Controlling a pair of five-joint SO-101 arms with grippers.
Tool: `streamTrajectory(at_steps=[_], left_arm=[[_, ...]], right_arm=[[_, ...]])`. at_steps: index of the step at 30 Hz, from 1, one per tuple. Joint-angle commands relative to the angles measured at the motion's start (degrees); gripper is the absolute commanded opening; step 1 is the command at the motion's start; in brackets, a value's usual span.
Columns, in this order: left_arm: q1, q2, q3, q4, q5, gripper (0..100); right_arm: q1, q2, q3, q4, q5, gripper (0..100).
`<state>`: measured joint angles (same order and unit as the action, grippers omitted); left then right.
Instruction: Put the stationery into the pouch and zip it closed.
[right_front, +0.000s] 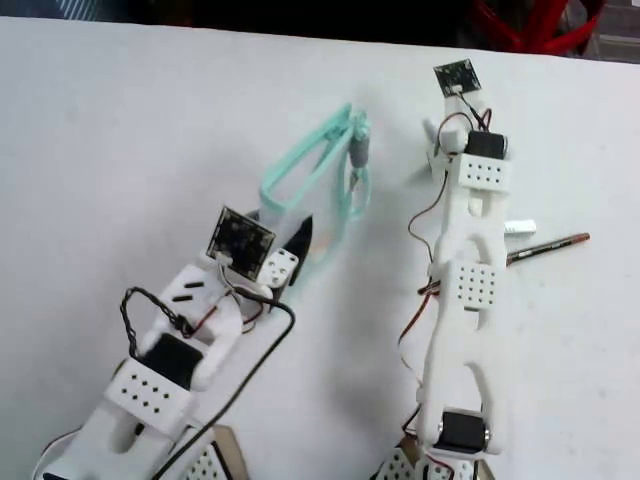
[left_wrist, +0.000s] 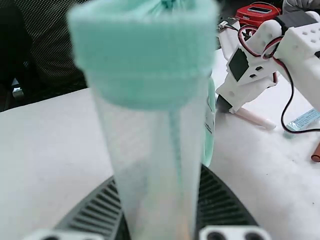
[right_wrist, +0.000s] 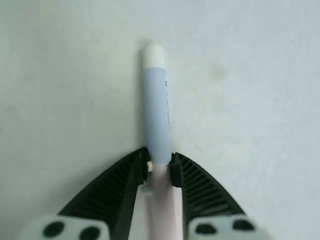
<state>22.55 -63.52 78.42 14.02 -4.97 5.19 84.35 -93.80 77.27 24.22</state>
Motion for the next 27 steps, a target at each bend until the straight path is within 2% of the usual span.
streamTrajectory(at_steps=[1,7,14,22,27], left_arm=[[0.04,-0.31,-0.18,-1.23,-0.88,12],[0.04,-0.31,-0.18,-1.23,-0.88,12],[0.04,-0.31,-0.18,-1.23,-0.88,12],[0.04,-0.31,-0.18,-1.32,-0.88,12],[0.04,-0.31,-0.18,-1.32,-0.88,12]], right_arm=[[-1.63,-0.92,-1.58,0.66,0.09,1.9],[-3.21,-2.07,-1.58,2.68,0.09,1.9],[-9.01,-7.08,-1.58,12.18,-1.32,1.9],[-6.02,-9.8,-1.58,17.8,-27.69,1.9],[-4.7,-9.71,-1.49,19.65,-35.96,1.9]])
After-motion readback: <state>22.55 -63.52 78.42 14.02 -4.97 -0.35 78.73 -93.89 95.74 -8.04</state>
